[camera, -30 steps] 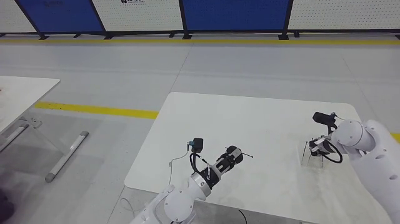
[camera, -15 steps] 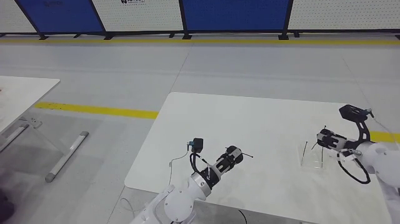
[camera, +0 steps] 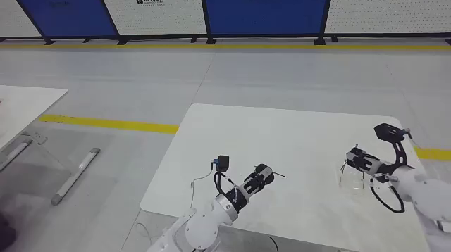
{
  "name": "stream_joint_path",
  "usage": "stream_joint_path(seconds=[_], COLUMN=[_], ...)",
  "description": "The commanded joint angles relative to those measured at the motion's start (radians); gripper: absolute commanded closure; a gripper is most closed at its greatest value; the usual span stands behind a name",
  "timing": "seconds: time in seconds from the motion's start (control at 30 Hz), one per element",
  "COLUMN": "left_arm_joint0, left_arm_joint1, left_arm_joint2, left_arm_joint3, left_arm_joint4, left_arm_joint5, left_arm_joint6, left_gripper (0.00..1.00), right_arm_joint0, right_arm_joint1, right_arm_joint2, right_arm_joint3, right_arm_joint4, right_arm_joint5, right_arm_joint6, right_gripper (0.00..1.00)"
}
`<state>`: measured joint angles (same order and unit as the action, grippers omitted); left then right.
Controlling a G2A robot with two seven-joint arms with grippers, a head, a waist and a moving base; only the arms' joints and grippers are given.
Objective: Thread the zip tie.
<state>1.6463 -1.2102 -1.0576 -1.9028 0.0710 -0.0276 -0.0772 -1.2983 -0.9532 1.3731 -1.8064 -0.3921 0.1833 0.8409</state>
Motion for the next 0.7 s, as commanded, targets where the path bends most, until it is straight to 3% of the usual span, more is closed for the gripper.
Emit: stream_joint_path(seconds=[0.0,0.13,0.67], left_arm_joint0=[0.000,0.000,0.000], left_arm_joint1=[0.000,0.000,0.000], left_arm_joint2=[0.000,0.000,0.000], left_arm_joint3=[0.000,0.000,0.000], left_arm_joint4=[0.000,0.000,0.000], left_arm_joint5=[0.000,0.000,0.000], left_arm_joint6=[0.000,0.000,0.000], left_gripper=[1.00,1.00,1.00], right_arm_joint0=[-0.022,-0.063,-0.064], right_arm_joint1=[-0.012,-0.033,-0.035], right_arm_joint2=[-0.025,-0.124,-0.132], right_arm_joint3=[-0.040,-0.123,-0.125], right_arm_joint4=[0.055,-0.028,-0.036], right_arm_joint5=[0.002,0.049,0.054], right_arm_joint6=[-0.137,-0.350,-0.359], right_gripper=[1.00,1.00,1.00])
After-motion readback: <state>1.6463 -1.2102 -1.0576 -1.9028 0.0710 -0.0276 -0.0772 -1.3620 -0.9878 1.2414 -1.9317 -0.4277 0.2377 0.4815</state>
